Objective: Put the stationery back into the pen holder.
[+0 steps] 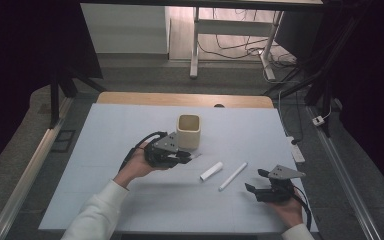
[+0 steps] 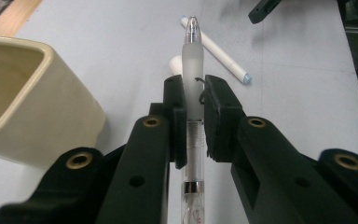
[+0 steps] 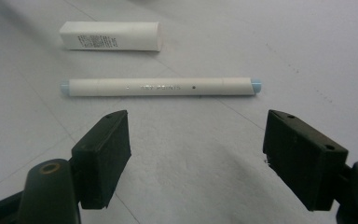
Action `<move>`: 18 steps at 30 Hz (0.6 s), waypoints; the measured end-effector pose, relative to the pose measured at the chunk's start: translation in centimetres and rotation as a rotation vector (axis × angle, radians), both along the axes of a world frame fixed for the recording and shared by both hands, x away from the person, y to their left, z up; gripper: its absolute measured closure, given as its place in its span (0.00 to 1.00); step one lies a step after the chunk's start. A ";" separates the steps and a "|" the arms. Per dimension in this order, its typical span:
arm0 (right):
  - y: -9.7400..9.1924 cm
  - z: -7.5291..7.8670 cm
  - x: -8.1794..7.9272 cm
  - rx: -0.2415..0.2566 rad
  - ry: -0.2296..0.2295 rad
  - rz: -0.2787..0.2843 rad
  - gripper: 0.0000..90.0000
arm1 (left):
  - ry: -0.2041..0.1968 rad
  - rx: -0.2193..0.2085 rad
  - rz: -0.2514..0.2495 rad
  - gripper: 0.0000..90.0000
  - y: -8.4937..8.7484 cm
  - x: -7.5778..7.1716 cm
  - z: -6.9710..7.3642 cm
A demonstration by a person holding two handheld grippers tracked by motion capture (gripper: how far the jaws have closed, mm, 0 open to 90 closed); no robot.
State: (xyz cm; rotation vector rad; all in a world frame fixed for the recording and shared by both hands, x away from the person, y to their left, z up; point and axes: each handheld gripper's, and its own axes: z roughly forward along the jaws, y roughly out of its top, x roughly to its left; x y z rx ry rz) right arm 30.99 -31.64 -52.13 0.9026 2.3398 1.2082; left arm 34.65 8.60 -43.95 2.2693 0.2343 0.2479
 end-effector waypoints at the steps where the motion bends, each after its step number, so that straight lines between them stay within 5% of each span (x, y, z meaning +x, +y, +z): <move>1: 0.0 0.0 0.0 0.001 0.002 -0.001 0.25 | -0.002 -0.002 0.004 0.88 0.1 0.0 0.0; 18: 0.0 0.1 0.0 0.001 0.000 0.003 0.25 | -0.011 -0.042 0.058 0.88 1.1 0.4 0.4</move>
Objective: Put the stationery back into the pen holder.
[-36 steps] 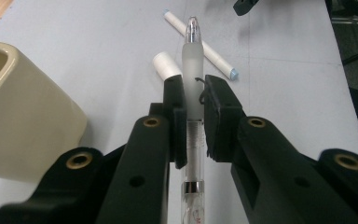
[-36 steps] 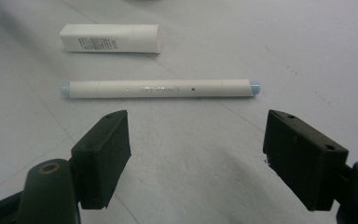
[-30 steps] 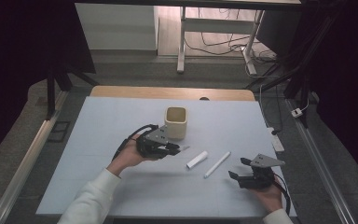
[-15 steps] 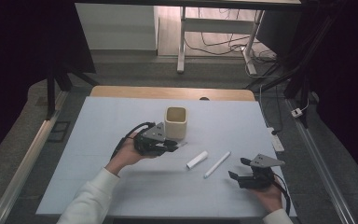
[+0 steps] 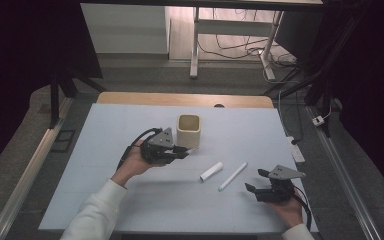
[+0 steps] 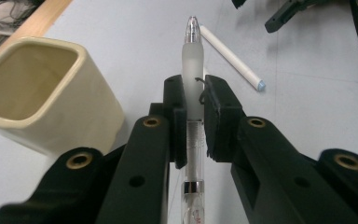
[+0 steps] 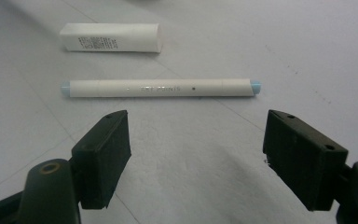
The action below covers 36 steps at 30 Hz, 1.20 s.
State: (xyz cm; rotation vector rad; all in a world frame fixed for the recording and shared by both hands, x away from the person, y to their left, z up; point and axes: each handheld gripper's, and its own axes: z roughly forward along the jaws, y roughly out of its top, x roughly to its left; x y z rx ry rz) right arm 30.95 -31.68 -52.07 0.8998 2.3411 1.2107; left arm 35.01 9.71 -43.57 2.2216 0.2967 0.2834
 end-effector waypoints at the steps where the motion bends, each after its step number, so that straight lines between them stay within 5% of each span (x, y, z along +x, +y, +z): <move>1: 0.0 0.0 0.0 0.003 0.000 0.000 0.26 | 0.001 -0.004 0.005 0.88 0.1 0.0 0.0; 36: -0.1 0.1 0.0 0.016 -0.006 -0.005 0.26 | -0.028 -0.100 0.130 0.88 2.3 1.2 1.4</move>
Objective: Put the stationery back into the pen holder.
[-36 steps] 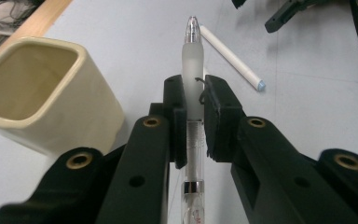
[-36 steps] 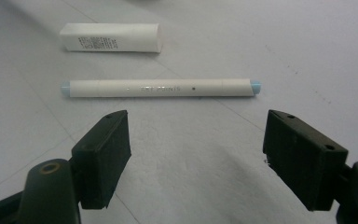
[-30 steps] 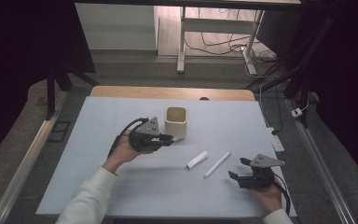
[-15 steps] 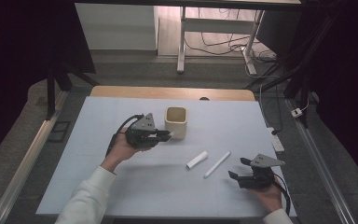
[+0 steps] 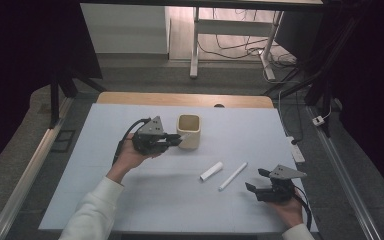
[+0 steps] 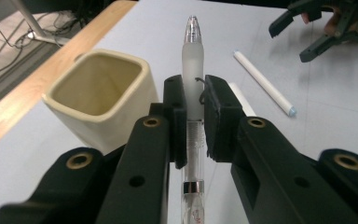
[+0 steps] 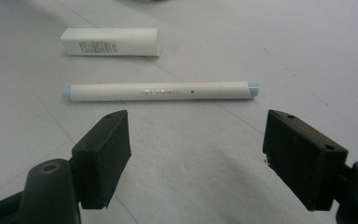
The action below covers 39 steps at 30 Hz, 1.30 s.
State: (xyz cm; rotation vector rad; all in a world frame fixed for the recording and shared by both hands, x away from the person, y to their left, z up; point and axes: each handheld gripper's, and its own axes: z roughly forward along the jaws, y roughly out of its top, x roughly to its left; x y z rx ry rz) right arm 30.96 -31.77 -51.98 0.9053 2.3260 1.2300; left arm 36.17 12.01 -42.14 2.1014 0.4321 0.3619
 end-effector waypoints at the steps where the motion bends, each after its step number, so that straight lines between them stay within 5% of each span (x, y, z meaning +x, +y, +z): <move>1: 0.0 0.1 -0.1 -0.005 -0.001 -0.007 0.26 | -0.003 -0.007 0.004 0.88 0.1 0.1 0.1; 10: -0.1 0.2 -0.1 -0.003 0.001 -0.004 0.26 | 0.009 -0.056 0.037 0.88 0.8 1.3 0.6; 29: -0.1 0.4 -0.2 0.010 -0.007 0.001 0.26 | -0.024 -0.022 0.059 0.88 -2.6 4.2 3.0; 39: -0.1 0.4 -0.2 0.017 -0.011 0.001 0.26 | -0.026 -0.033 0.061 0.88 -3.9 5.1 3.1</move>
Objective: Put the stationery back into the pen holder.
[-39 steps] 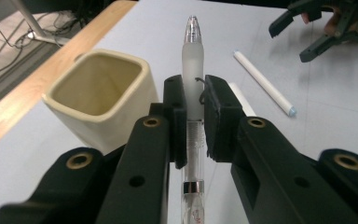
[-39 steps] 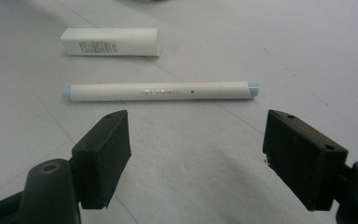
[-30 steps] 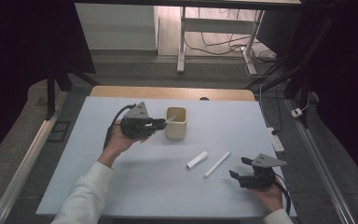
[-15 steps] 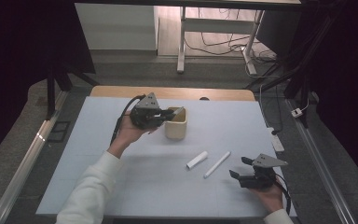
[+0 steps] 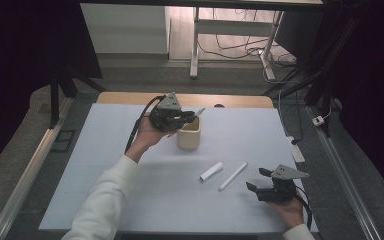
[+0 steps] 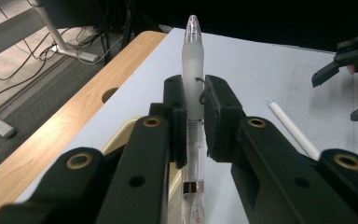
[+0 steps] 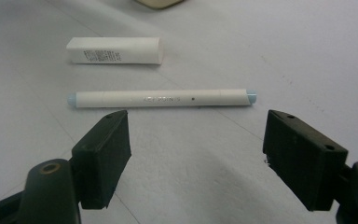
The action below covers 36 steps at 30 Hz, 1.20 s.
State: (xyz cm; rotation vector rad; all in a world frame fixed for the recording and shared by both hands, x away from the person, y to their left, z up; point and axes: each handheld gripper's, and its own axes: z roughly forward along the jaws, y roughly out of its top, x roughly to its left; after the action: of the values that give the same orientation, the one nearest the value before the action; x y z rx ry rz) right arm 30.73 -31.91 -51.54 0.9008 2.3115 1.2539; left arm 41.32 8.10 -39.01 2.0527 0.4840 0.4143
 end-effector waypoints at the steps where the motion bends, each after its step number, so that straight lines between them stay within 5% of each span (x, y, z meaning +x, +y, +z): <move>1: 0.0 0.0 0.0 0.000 -0.001 0.000 0.26 | 0.003 -0.003 0.001 0.88 -0.1 0.1 -0.1; 16: 0.0 0.1 -0.1 0.005 0.000 -0.001 0.26 | -0.006 -0.035 0.056 0.88 -1.6 2.4 0.2; 26: -0.1 0.1 -0.1 0.013 0.001 0.000 0.26 | -0.005 -0.096 0.069 0.88 -3.4 4.2 0.3; 36: -0.1 0.2 -0.1 0.013 0.002 -0.004 0.25 | 0.005 -0.114 0.096 0.88 -3.2 5.3 -0.5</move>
State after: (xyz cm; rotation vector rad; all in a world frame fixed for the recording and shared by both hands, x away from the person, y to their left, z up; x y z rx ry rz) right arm 30.66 -32.05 -51.39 0.9108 2.3050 1.2687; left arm 46.61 4.88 -39.49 1.9266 0.5975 0.4294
